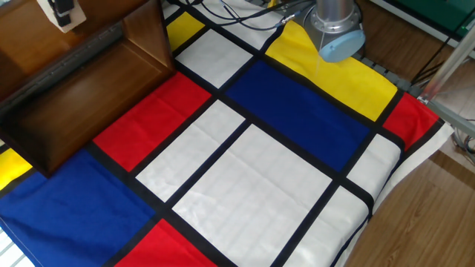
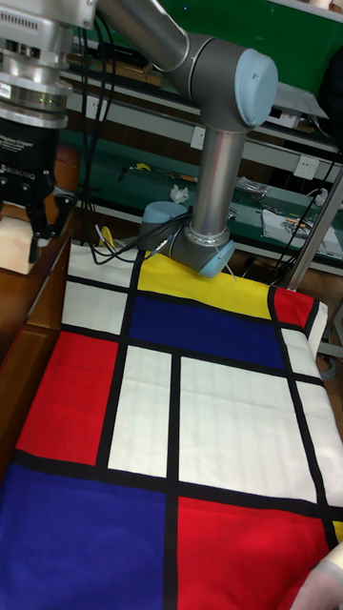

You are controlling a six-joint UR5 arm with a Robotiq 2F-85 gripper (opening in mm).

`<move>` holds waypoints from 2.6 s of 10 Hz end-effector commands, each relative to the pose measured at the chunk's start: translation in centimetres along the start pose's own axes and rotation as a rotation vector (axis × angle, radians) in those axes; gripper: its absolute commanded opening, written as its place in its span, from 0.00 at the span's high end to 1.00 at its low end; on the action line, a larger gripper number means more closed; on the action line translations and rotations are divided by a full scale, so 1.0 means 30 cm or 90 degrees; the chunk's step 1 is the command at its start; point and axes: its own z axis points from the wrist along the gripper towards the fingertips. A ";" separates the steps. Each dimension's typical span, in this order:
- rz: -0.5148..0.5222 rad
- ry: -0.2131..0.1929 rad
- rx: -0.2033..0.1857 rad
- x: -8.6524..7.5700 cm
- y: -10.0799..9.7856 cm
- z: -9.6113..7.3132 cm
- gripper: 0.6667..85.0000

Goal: Put the object on the shelf

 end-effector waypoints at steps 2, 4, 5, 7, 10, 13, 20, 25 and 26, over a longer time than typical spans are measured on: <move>-0.027 0.034 -0.005 0.048 0.002 -0.004 1.00; -0.057 0.040 0.005 0.034 -0.067 -0.019 1.00; -0.066 0.041 -0.004 0.027 -0.082 -0.017 1.00; -0.073 0.044 -0.006 0.022 -0.094 -0.017 1.00; -0.096 0.035 -0.012 -0.005 -0.094 -0.004 1.00; -0.091 0.031 -0.021 -0.016 -0.069 0.023 1.00; -0.075 0.030 -0.057 -0.029 0.000 0.059 0.96; -0.121 0.043 -0.052 -0.013 -0.020 0.059 0.74; -0.132 0.048 -0.052 -0.007 -0.023 0.058 0.68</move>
